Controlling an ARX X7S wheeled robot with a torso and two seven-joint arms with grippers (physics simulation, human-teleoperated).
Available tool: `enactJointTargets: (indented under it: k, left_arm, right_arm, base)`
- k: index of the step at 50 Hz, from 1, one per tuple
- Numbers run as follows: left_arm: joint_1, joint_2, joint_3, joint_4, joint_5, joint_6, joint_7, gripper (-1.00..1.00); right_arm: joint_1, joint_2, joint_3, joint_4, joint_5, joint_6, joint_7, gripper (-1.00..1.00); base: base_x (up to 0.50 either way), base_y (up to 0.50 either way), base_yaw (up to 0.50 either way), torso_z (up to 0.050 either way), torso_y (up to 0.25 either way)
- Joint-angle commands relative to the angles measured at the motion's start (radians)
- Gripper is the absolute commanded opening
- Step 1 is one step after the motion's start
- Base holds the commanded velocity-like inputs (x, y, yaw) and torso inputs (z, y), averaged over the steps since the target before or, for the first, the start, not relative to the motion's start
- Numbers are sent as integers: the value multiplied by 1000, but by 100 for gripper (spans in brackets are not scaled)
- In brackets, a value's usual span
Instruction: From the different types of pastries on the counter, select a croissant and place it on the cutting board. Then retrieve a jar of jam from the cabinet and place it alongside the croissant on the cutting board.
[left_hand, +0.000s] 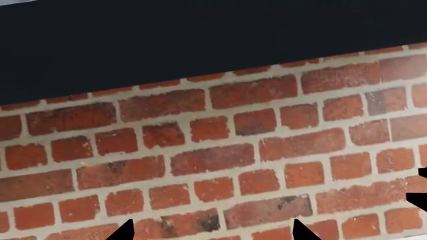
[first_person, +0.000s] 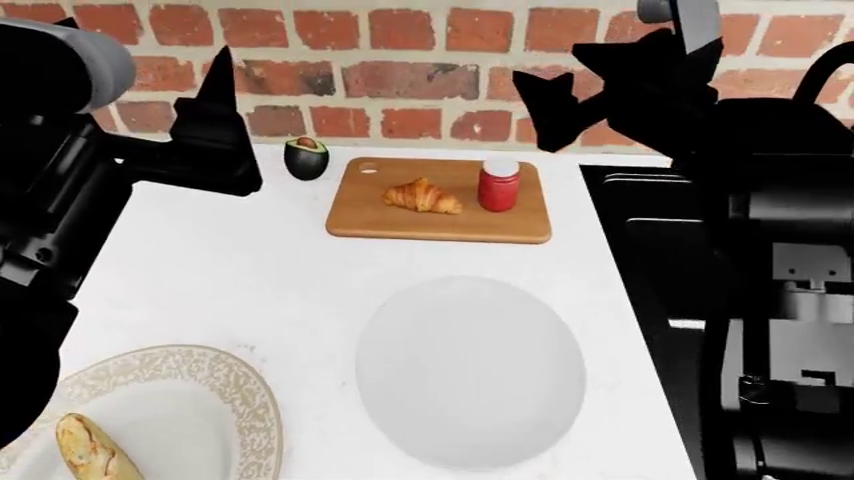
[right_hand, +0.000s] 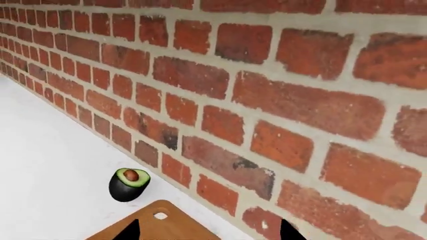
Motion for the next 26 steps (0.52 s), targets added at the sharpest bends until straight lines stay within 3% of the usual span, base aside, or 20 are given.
enactJointTargets:
  k: [1,15,26]
  left_arm:
    - [-16,-12,-11,-4,-16,-2,-9,100]
    - [3,-54,-42,-21,-49,1,-43,100]
    - [83,-171,-145,-23,-55,46,-78,100]
  right_arm:
    - [-132,50,81,-413,45,236,20,100]
    - [-267,72,270,-801,104,419,78,100]
    - [-235,88,359,-914,109,462,119,100]
  base:
    - [0,0,0,0,0]
    - [0,0,0,0,0]
    - [0,0,0,0,0]
